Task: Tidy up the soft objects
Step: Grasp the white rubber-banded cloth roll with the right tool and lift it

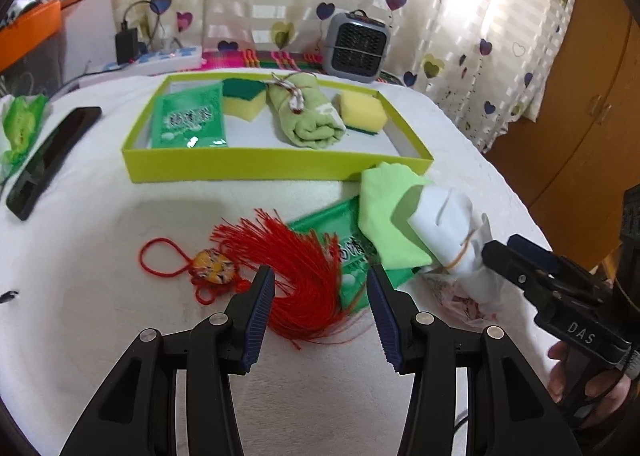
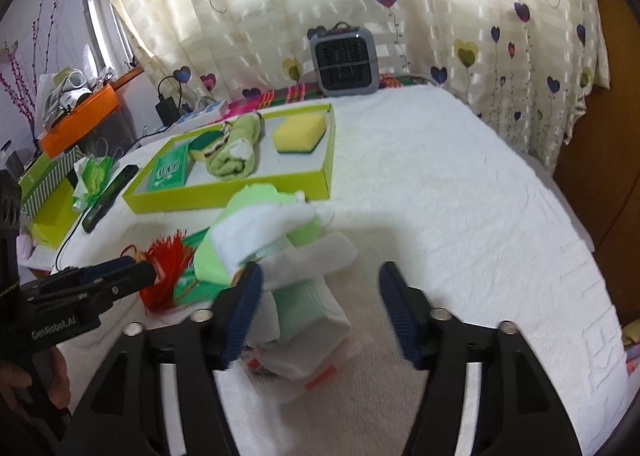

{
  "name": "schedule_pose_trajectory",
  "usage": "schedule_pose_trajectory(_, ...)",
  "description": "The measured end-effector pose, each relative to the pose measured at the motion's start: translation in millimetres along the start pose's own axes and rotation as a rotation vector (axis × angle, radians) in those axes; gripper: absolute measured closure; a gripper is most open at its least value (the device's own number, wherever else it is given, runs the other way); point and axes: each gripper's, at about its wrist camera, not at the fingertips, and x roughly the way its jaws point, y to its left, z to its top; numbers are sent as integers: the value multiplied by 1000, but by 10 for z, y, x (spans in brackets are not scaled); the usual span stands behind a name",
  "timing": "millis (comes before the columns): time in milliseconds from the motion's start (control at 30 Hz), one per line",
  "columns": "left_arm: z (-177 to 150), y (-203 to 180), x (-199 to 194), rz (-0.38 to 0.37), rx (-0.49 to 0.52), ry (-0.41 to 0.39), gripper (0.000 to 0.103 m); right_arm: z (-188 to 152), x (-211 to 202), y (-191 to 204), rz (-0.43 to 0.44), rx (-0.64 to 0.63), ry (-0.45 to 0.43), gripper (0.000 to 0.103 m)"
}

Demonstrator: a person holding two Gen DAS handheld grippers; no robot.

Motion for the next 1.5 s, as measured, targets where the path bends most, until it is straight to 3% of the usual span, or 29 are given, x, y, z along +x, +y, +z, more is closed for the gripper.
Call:
schedule_pose_trajectory(267,-31,-31,11,-29,0,17,56,-48,59,-24,67,32,33,36)
schedule_pose_trajectory(367,-20,-40,15,-27,4,16,56,-118,-45,28,48,-5,-16,36)
schedule_pose_trajectory(733,-24,-59,48,-23,4,26,56,-140,106,134,52,-84,35,36)
schedule_pose_trajectory(900,-23,-63,49,-25,6,28,56,-121,-16,62,68,-51,-20,58)
schedule_pose_trajectory(1100,-24,-70,55,-23,8,33,56,-91,-38,-15,120,-4,-17,87)
schedule_pose_trajectory(1300,-22,-74,56,-25,8,33,56,-46,-169,-139,133,56,-73,88)
schedule_pose_trajectory(1500,24,-136,87,-52,24,33,56,7,-335,-349,91,120,-131,89)
